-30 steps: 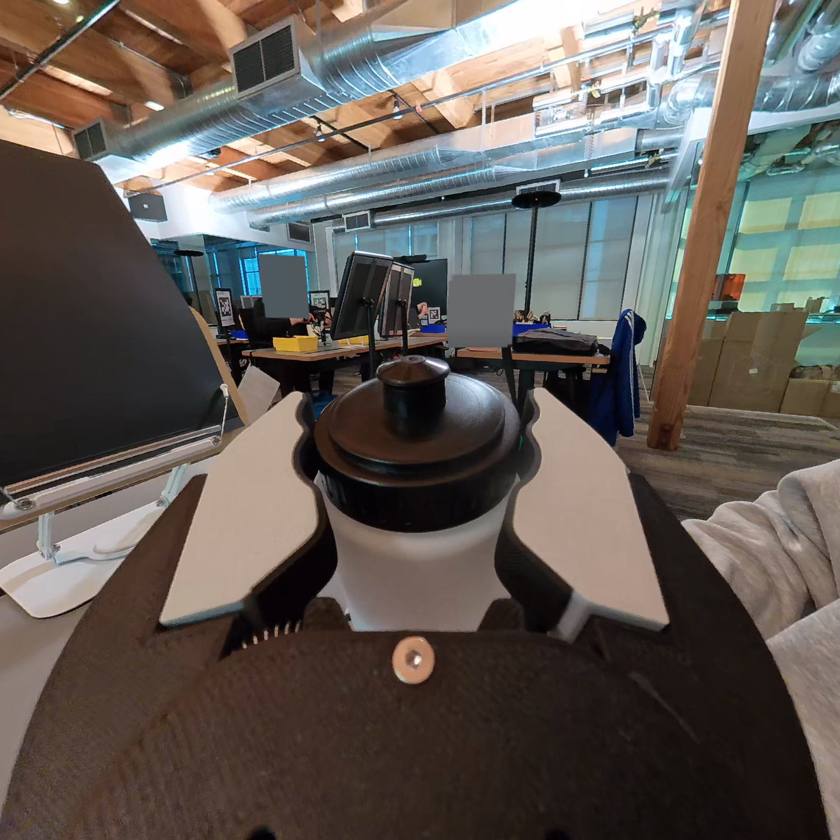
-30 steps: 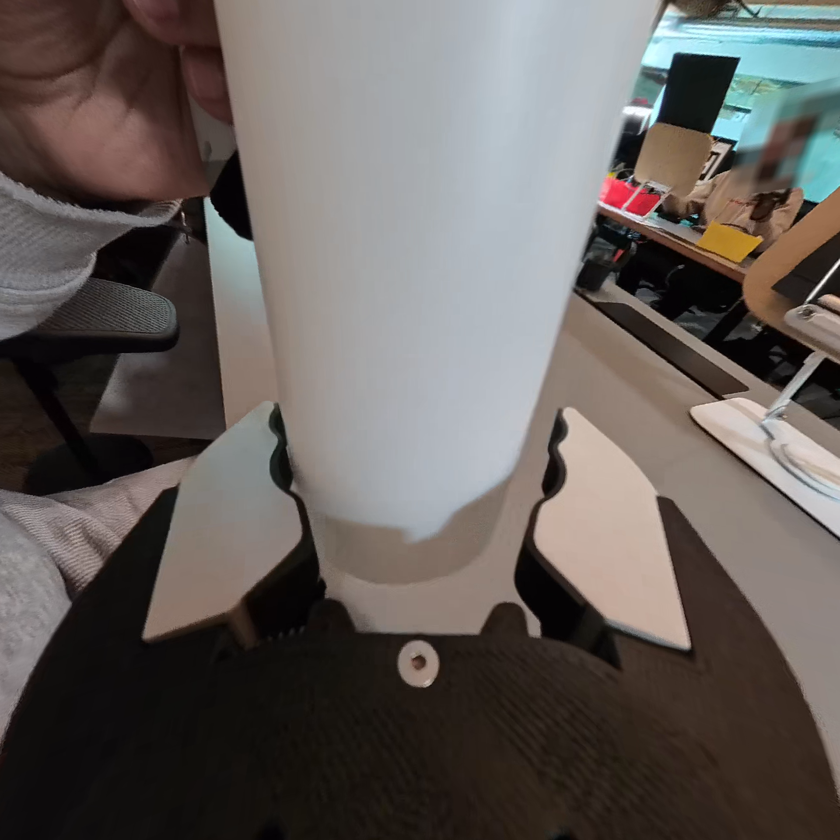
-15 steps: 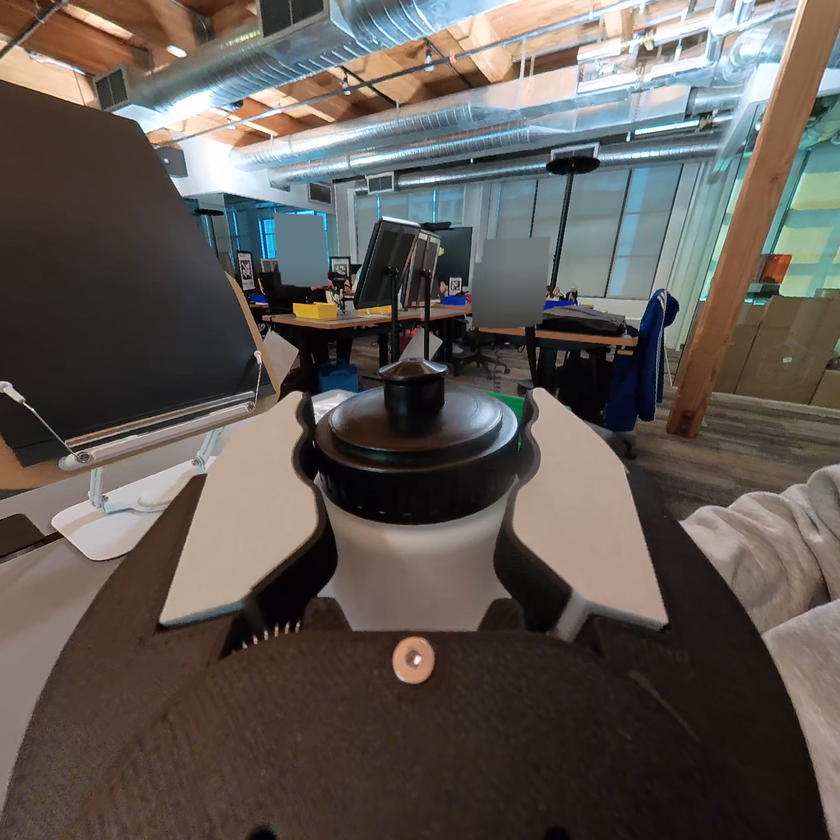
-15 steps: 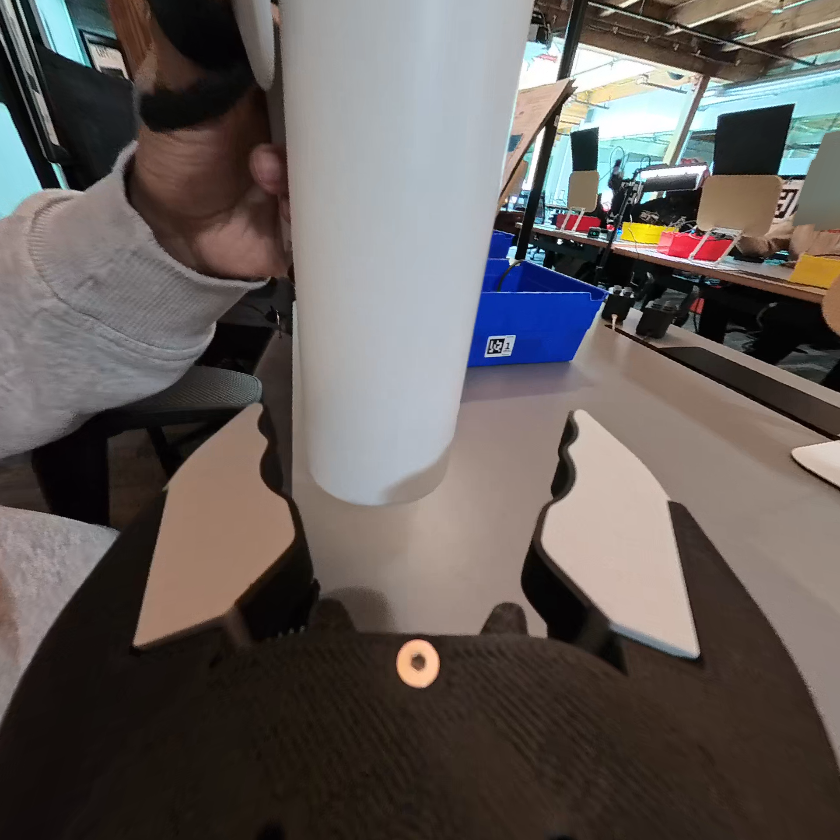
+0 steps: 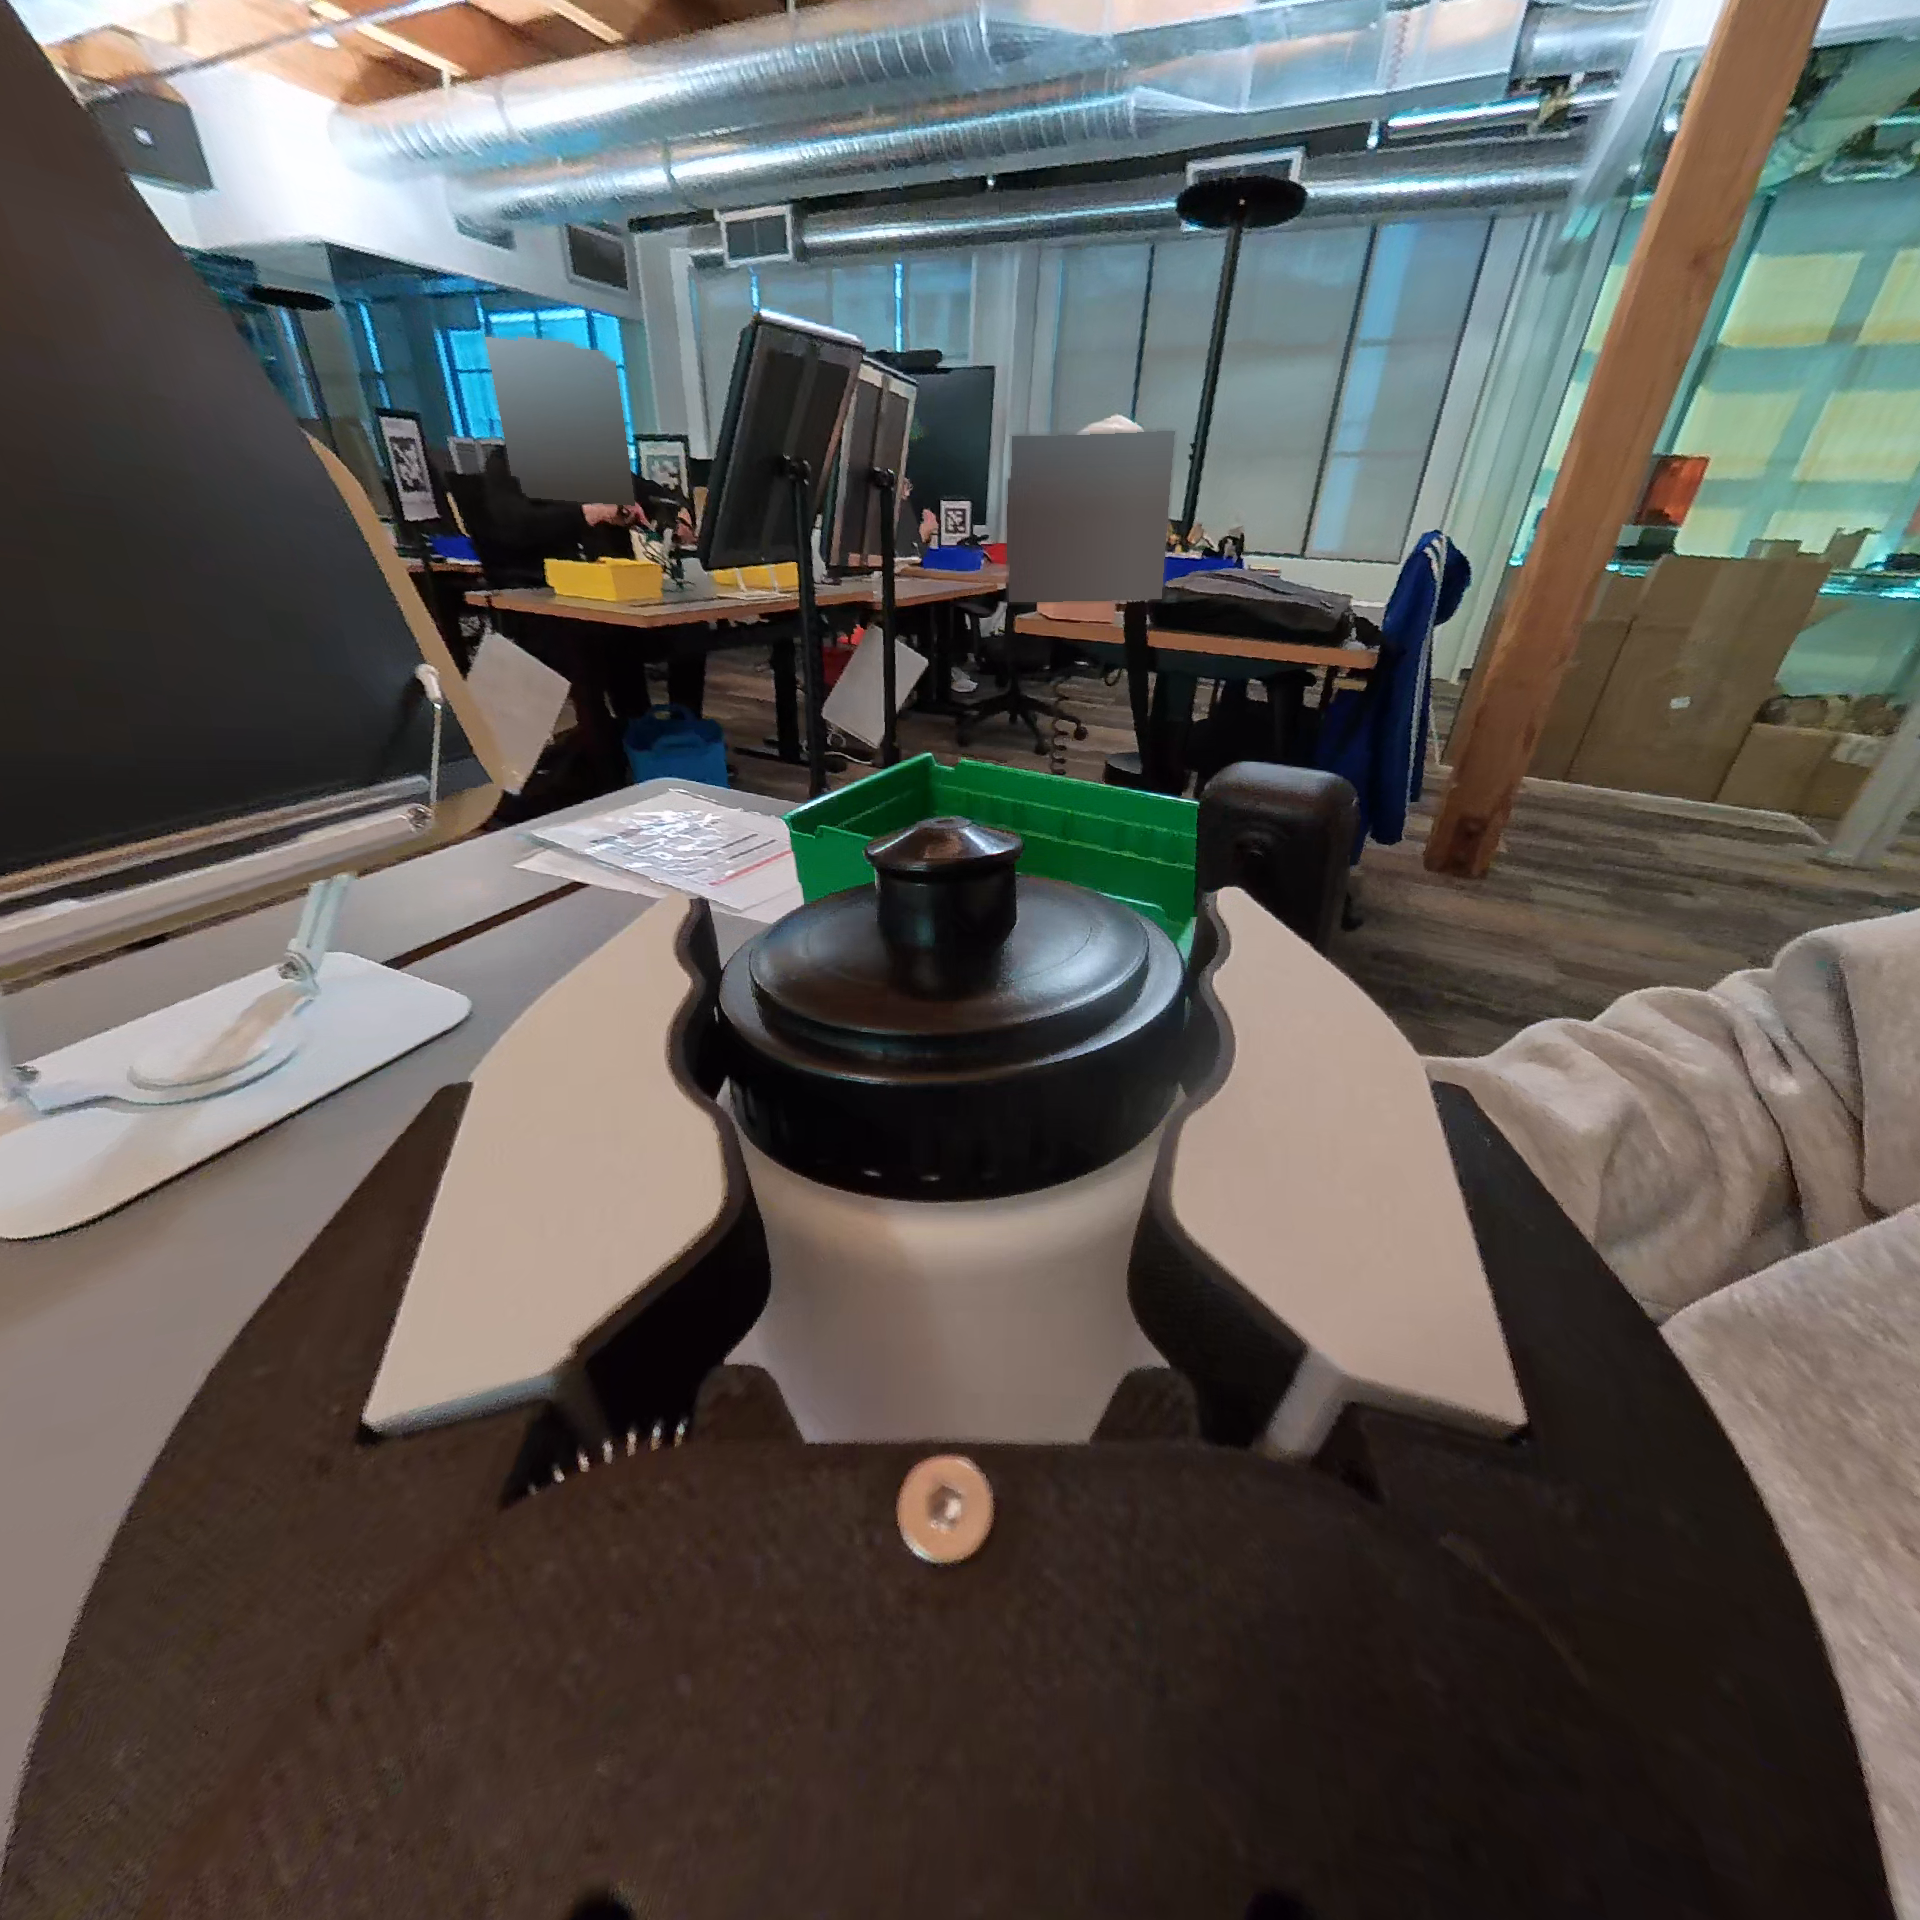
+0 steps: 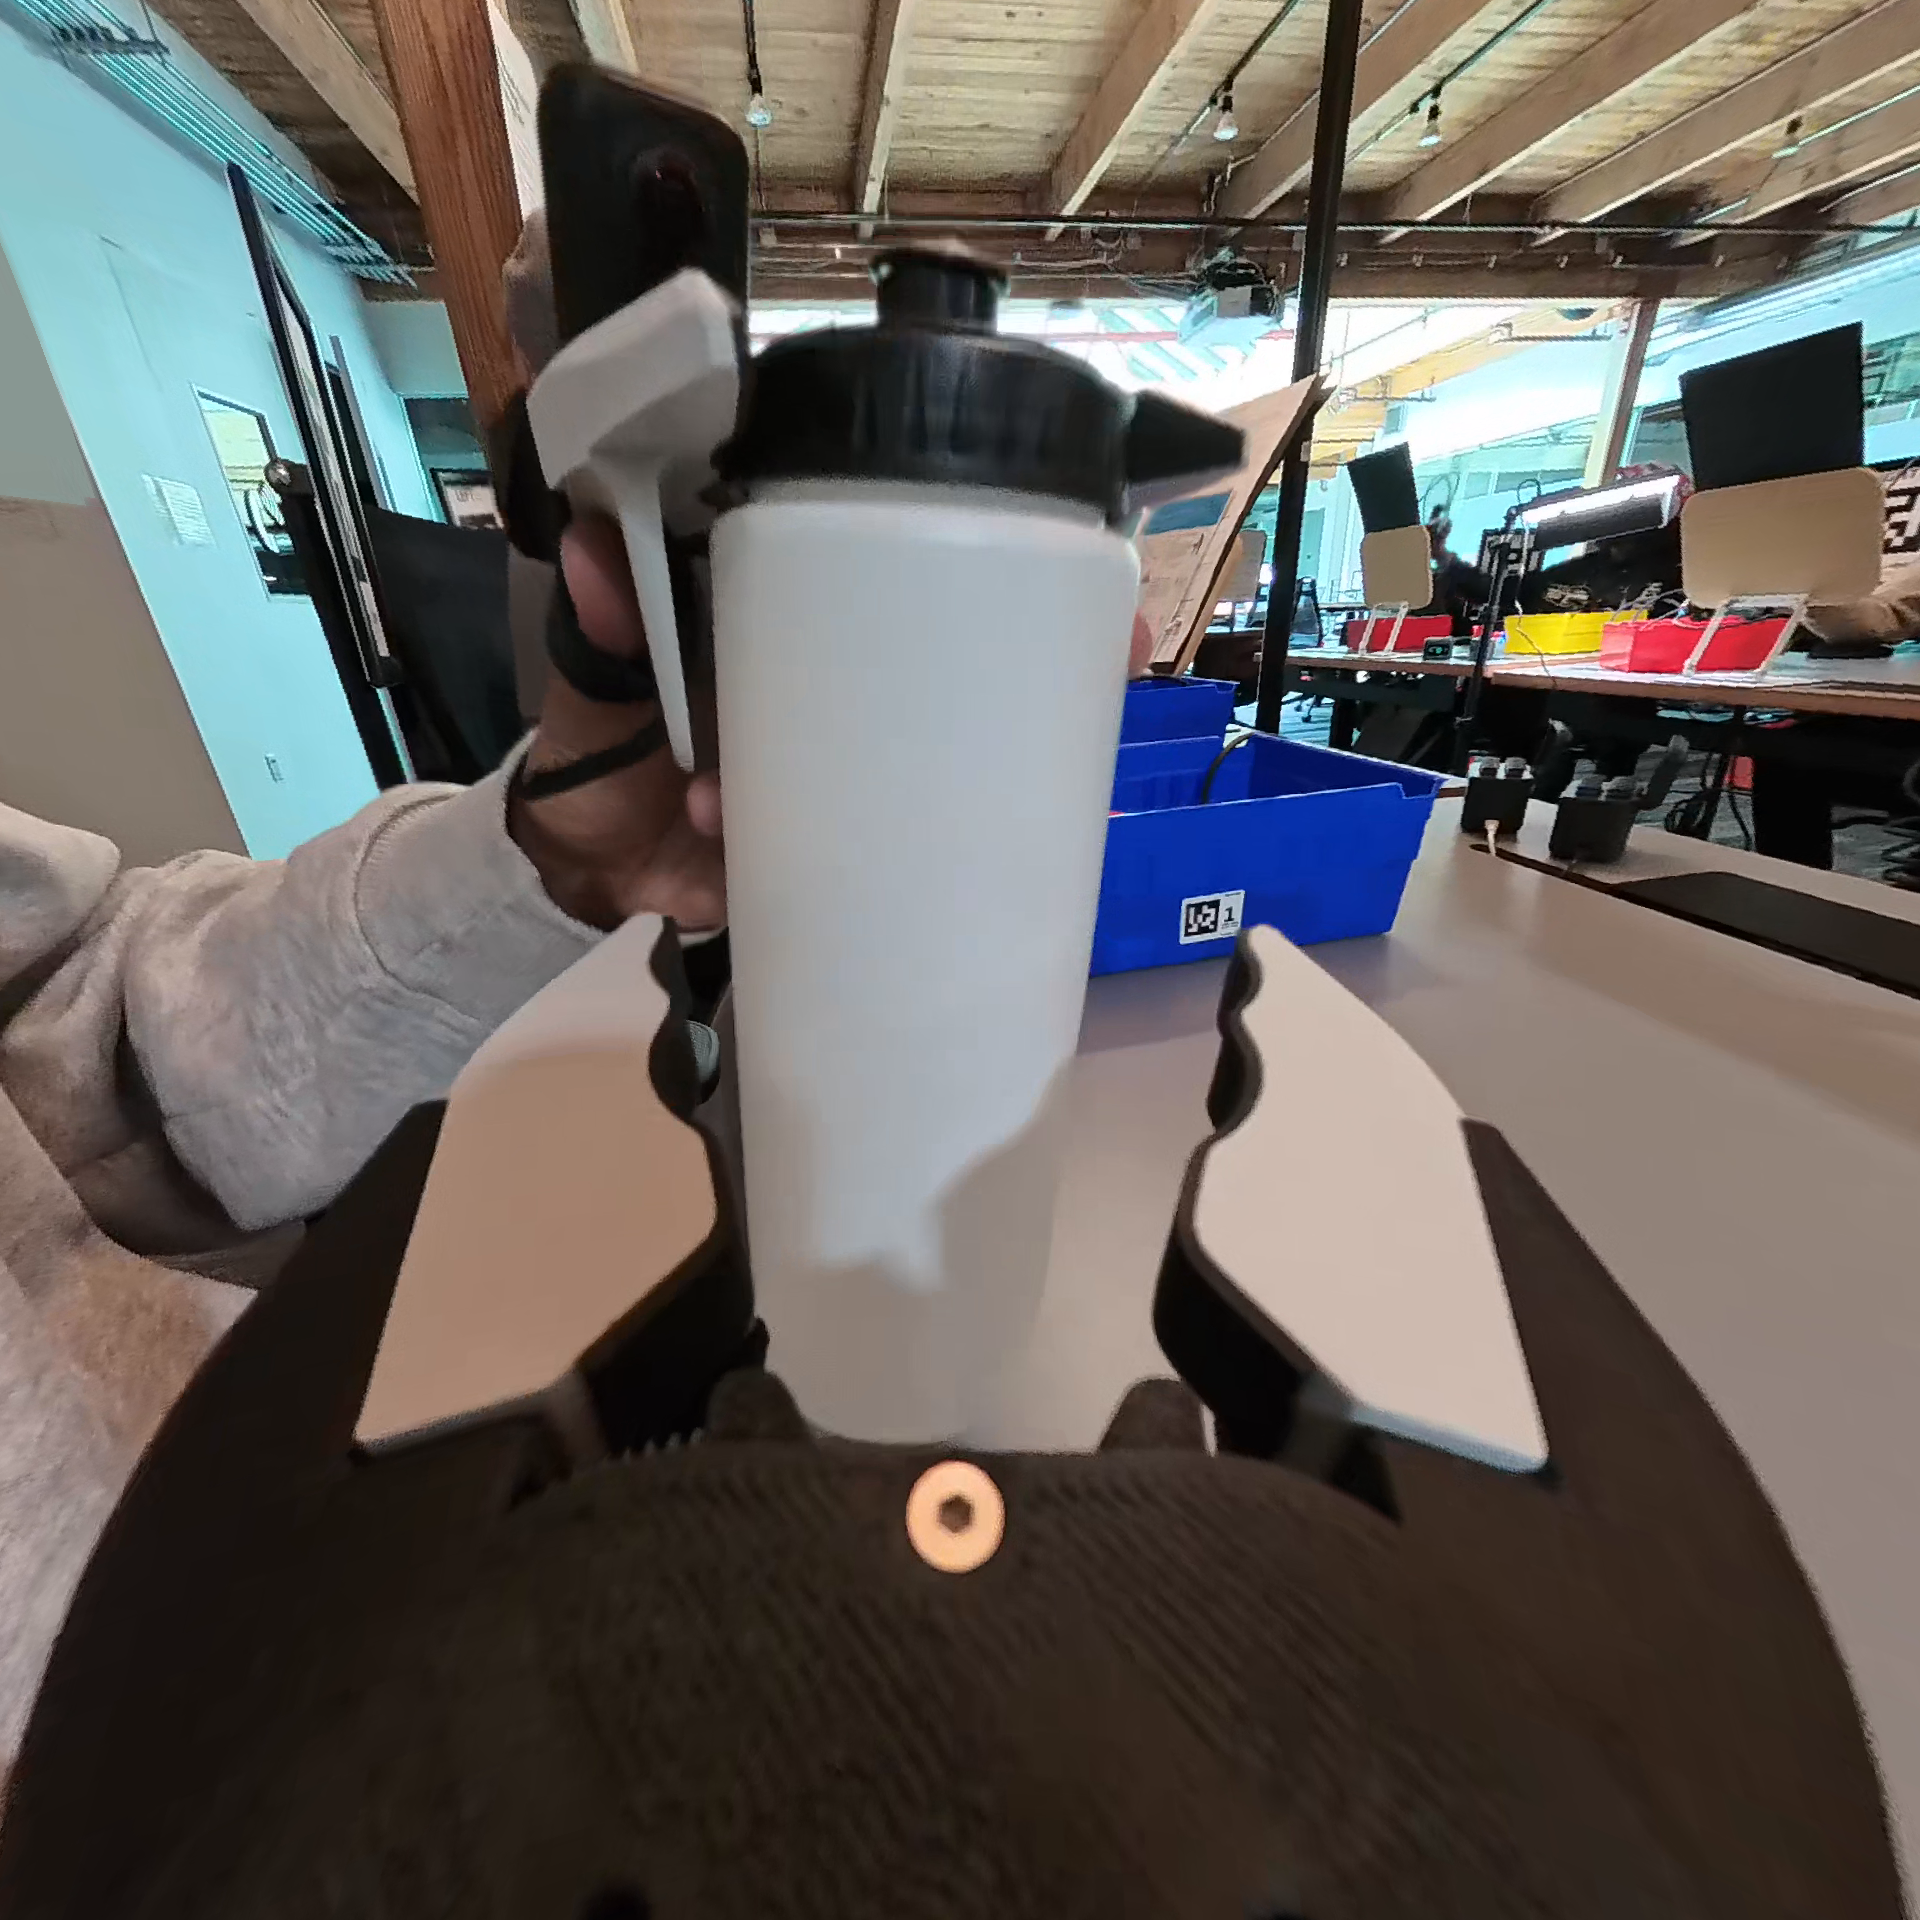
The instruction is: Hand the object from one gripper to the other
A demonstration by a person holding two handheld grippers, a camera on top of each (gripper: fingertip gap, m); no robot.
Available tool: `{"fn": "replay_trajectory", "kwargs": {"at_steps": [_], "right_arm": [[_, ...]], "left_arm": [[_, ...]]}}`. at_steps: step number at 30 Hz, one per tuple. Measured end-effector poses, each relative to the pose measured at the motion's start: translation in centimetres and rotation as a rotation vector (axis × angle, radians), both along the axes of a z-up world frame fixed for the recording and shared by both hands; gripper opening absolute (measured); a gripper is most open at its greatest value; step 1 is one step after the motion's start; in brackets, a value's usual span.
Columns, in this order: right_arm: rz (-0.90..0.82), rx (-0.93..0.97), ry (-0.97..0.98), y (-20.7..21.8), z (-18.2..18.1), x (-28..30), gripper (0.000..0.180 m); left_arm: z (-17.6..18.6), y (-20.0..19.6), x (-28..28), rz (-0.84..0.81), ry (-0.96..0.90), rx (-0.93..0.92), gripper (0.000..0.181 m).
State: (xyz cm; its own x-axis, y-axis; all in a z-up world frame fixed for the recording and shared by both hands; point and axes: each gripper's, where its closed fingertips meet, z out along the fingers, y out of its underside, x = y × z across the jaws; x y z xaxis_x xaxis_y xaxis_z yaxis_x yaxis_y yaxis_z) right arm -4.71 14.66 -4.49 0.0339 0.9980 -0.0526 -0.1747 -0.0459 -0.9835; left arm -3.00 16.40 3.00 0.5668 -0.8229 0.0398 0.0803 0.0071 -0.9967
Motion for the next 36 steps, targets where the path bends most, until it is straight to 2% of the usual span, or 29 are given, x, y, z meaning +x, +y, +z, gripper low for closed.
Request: {"fn": "replay_trajectory", "kwargs": {"at_steps": [10, 17, 20, 22, 28, 29, 31, 33, 36], "right_arm": [[0.045, -0.112, 0.119, 2.0, 2.5, 2.8, 0.087], [0.141, -0.132, -0.013, -0.3, -0.3, 0.3, 0.099], [0.155, -0.126, -0.064, -1.2, -1.3, -0.6, 0.095], [0.158, -0.110, -0.097, -1.5, -1.8, -0.9, 0.083], [0.149, -0.067, -0.134, -1.6, -1.4, -0.6, 0.083], [0.144, -0.063, -0.125, -1.6, -1.2, -0.6, 0.082], [0.132, -0.062, -0.105, -1.3, -0.7, -0.3, 0.082], [0.115, -0.069, -0.079, -0.7, -0.1, 0.1, 0.082], [0.088, -0.110, -0.022, 0.6, 1.0, 1.2, 0.082]], "left_arm": [[-1.5, -0.2, 1.6, -0.065, -0.010, -0.032, 0.088], [-1.4, 0.0, 1.3, -0.061, -0.051, -0.042, 0.088], [-1.3, -0.3, 1.7, -0.080, -0.075, -0.045, 0.087], [-1.2, -0.5, 1.9, -0.095, -0.088, -0.046, 0.087], [-0.5, -0.9, 2.2, -0.108, -0.107, -0.019, 0.087], [-0.3, -1.0, 2.2, -0.108, -0.110, -0.012, 0.088], [0.0, -1.0, 2.1, -0.097, -0.113, -0.002, 0.107], [0.1, -0.8, 2.0, -0.078, -0.112, 0.004, 0.118], [0.0, -0.6, 1.8, -0.072, -0.134, 0.003, 0.123]]}}
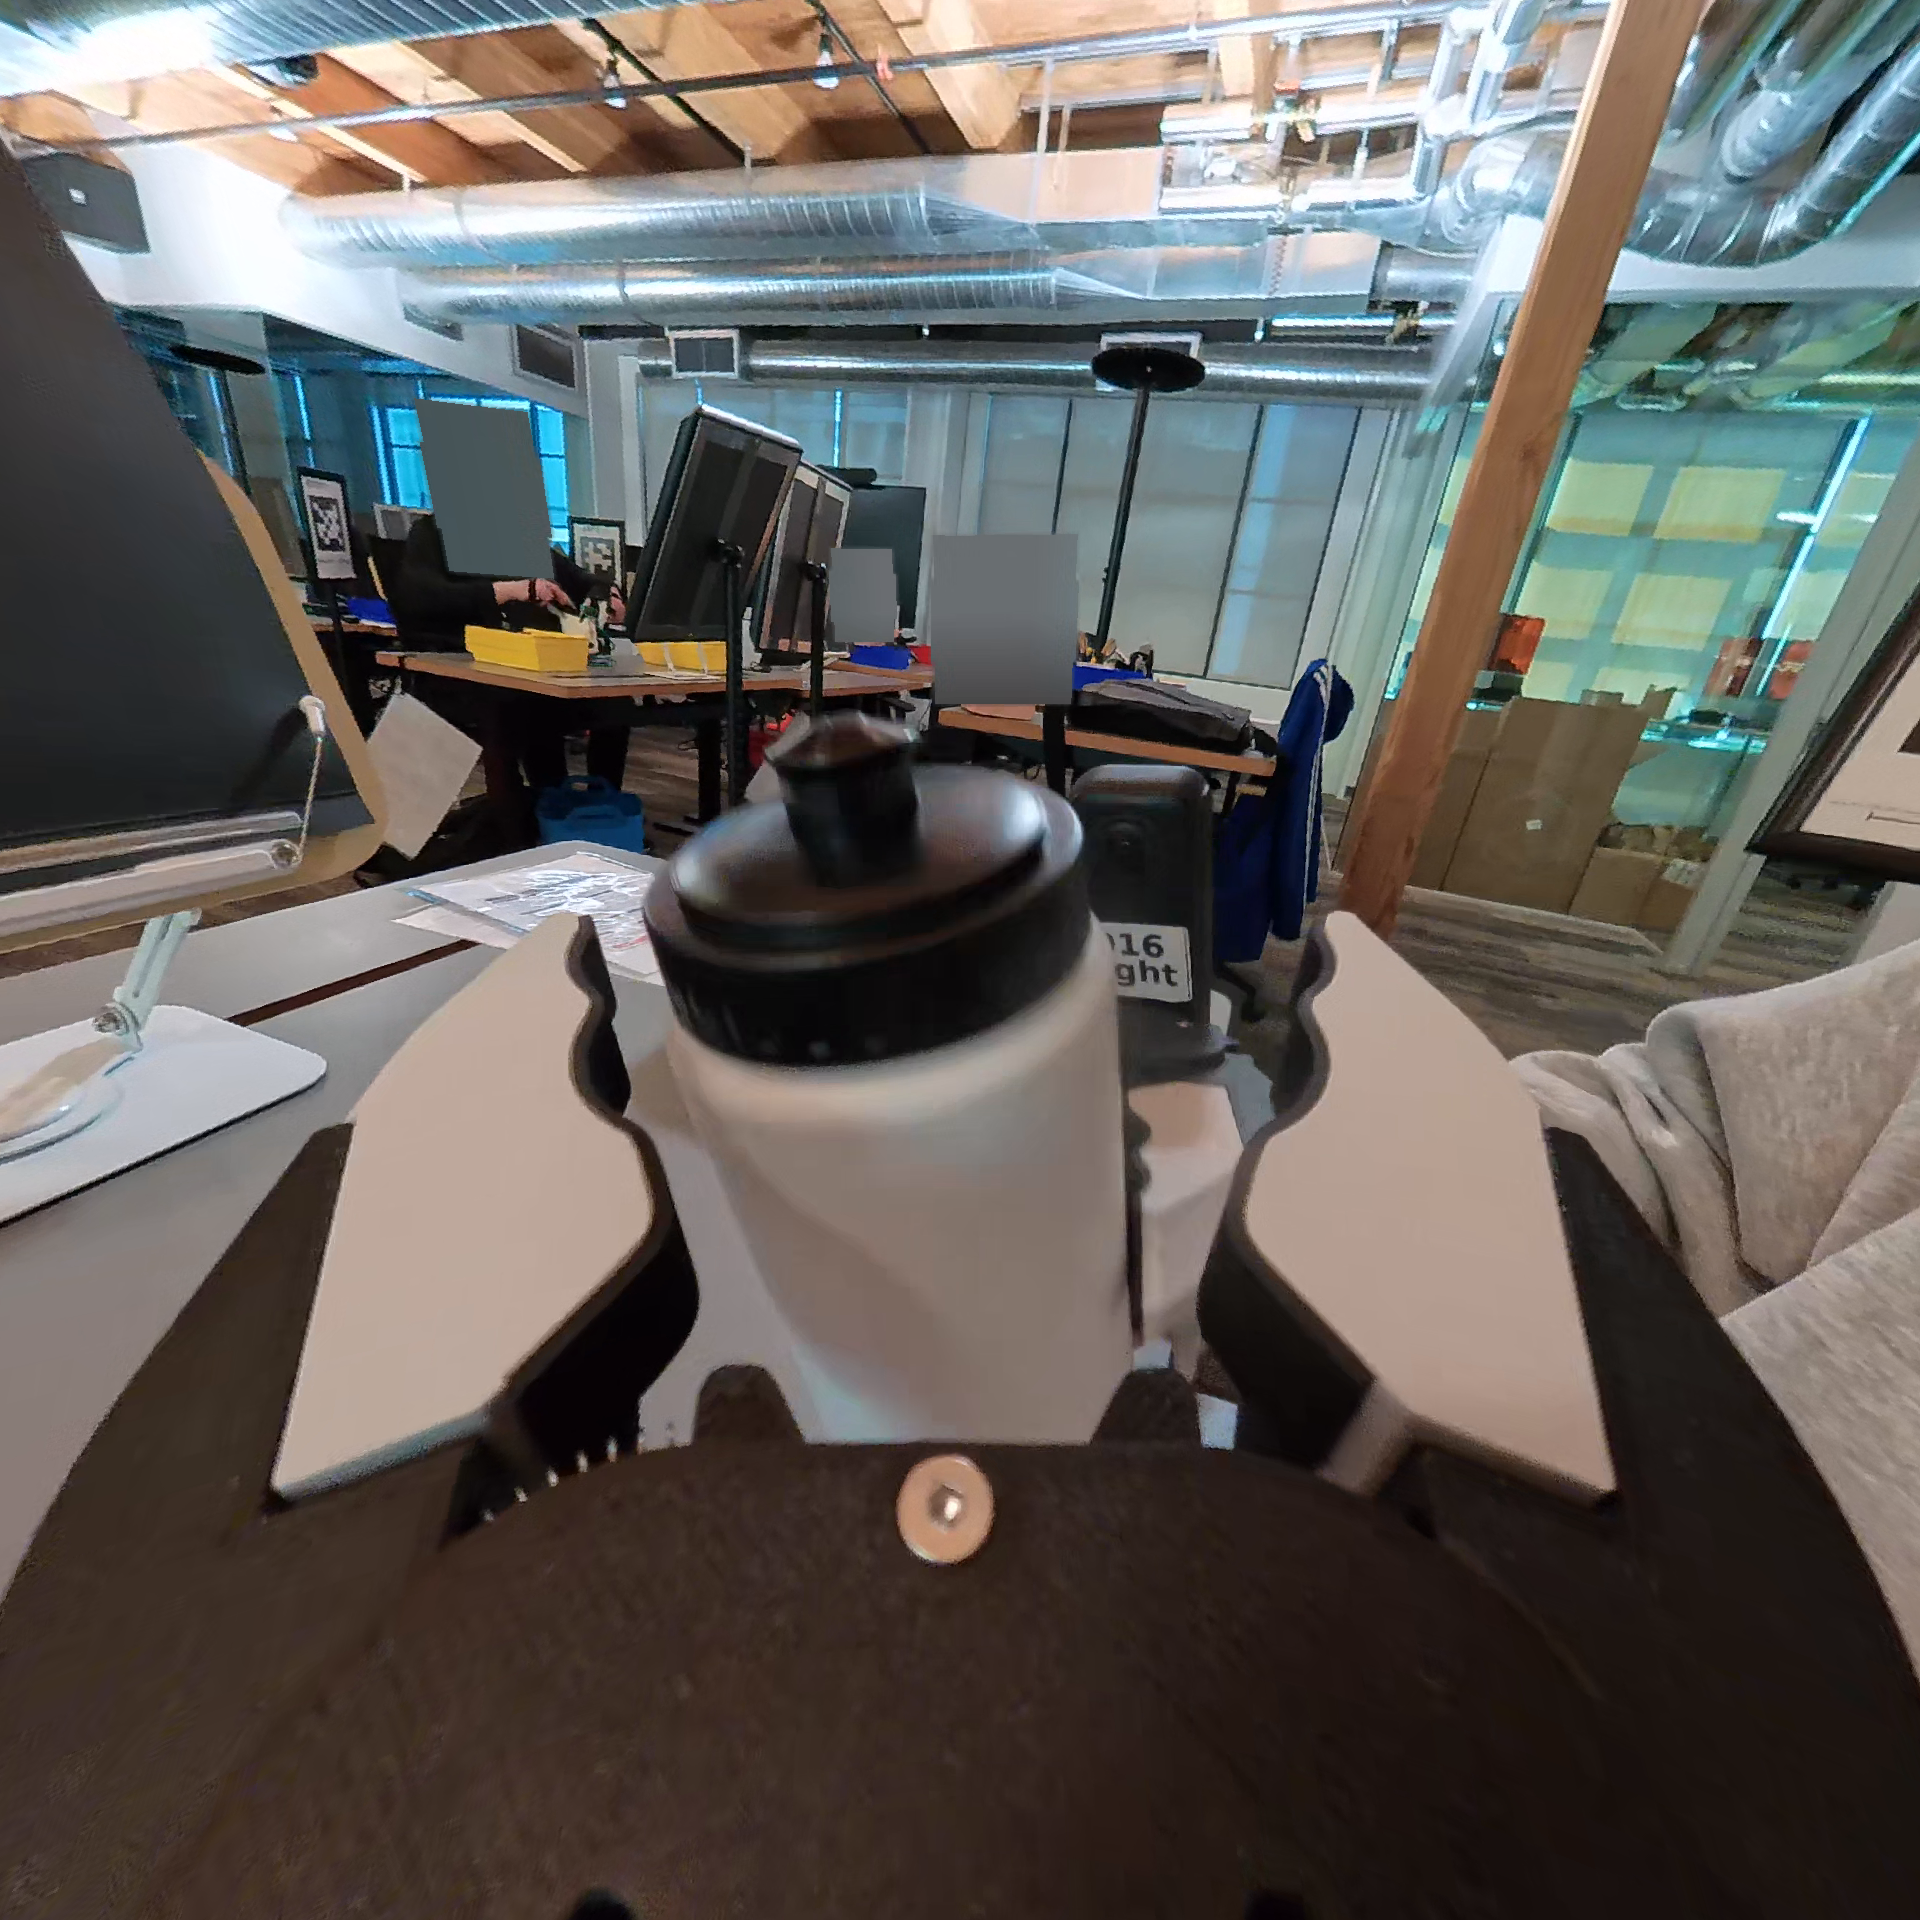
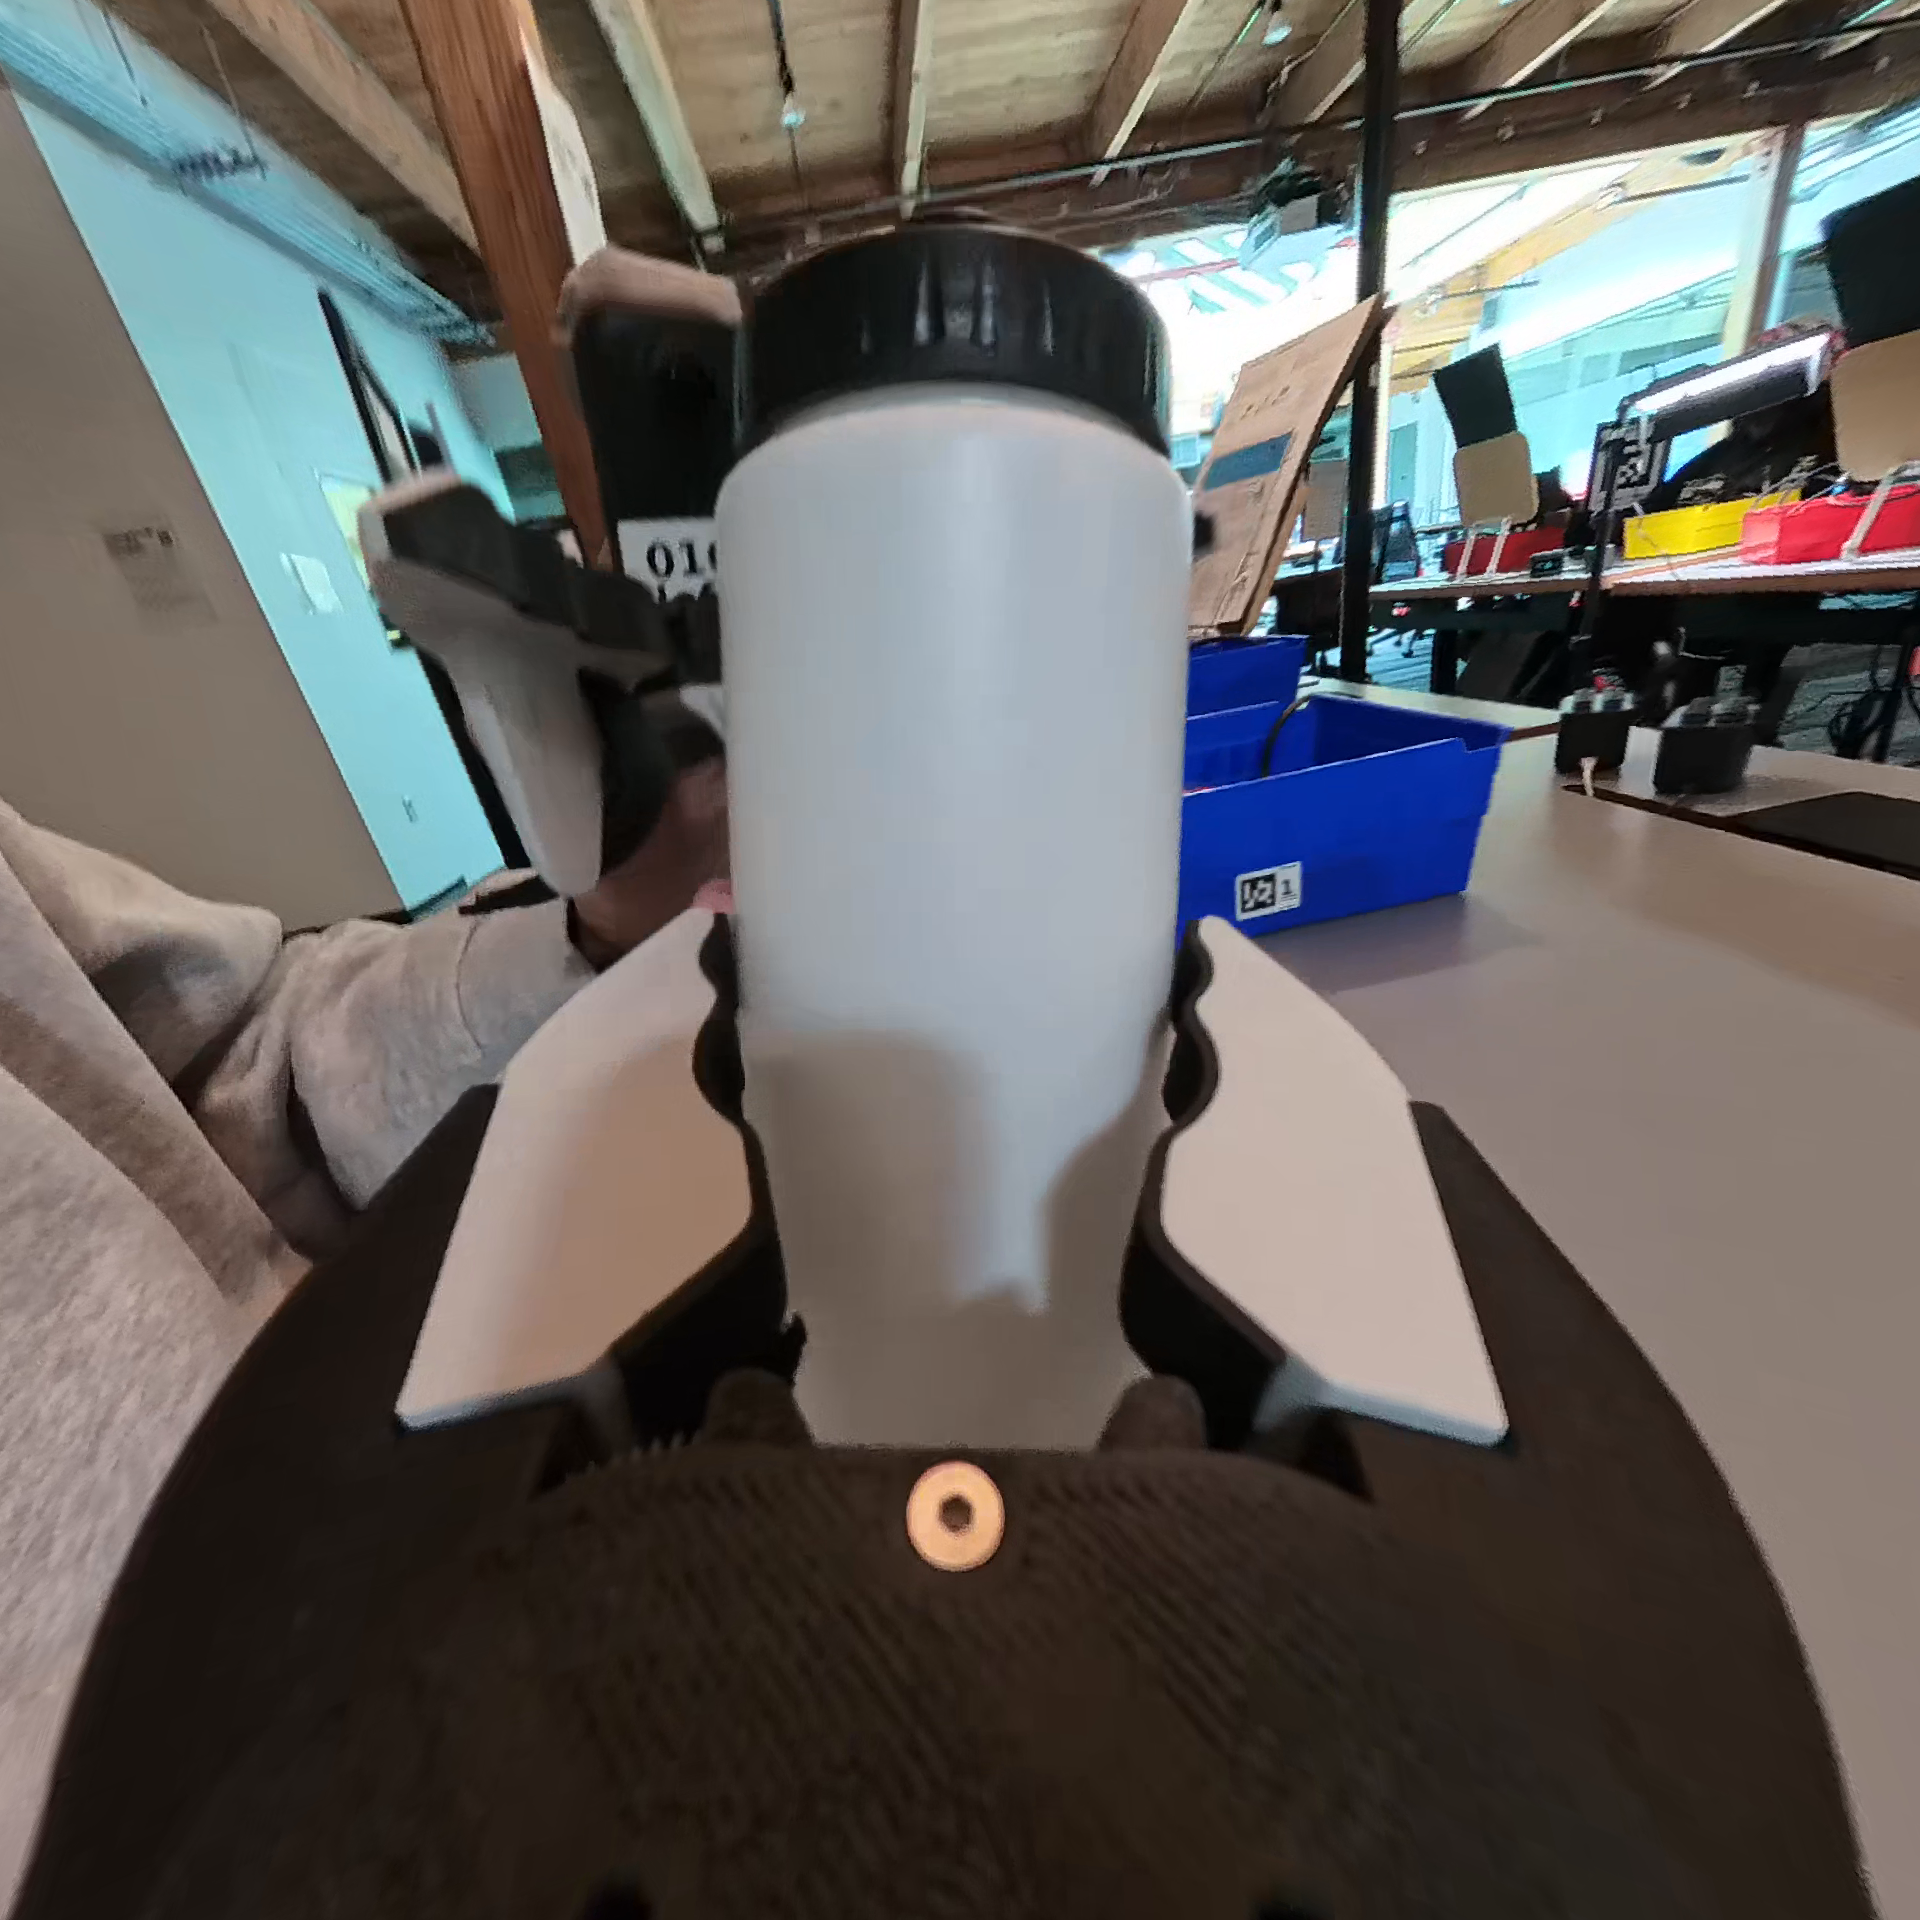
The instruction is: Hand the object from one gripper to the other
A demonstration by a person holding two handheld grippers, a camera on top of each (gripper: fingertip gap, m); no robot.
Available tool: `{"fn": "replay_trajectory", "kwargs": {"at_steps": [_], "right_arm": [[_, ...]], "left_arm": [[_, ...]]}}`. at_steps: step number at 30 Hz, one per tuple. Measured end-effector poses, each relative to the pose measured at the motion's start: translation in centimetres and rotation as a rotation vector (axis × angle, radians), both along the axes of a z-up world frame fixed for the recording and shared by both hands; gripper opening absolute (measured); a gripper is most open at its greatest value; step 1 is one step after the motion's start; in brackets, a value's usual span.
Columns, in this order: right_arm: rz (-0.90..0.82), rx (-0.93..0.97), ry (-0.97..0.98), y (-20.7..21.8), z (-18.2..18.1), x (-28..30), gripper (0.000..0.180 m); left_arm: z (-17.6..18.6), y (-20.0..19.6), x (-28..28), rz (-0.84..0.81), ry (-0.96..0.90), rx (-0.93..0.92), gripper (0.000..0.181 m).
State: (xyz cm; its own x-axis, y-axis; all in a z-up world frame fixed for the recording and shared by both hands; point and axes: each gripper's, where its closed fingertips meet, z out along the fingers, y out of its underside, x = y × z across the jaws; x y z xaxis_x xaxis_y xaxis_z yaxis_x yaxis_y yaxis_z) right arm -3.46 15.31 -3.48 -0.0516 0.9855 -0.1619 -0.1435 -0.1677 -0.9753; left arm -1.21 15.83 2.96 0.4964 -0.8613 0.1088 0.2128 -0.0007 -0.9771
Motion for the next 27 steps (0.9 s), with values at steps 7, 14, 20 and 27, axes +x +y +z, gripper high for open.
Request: {"fn": "replay_trajectory", "kwargs": {"at_steps": [7, 14, 20, 27], "right_arm": [[-0.055, -0.084, 0.122, 2.8, 2.3, 2.6, 0.082], [-0.080, -0.040, 0.193, 2.9, 5.2, 4.1, 0.082], [-0.063, -0.027, 0.237, 1.8, 6.8, 4.0, 0.082], [-0.057, -0.037, 0.277, 1.3, 7.8, 4.1, 0.082]], "left_arm": [[-2.7, 1.0, 0.5, -0.051, -0.036, -0.105, 0.125], [-8.2, 0.8, 3.6, -0.208, -0.041, -0.298, 0.122], [-10.0, -0.6, 5.9, -0.264, 0.040, -0.292, 0.119], [-8.7, -0.9, 5.3, -0.258, 0.005, -0.227, 0.089]]}}
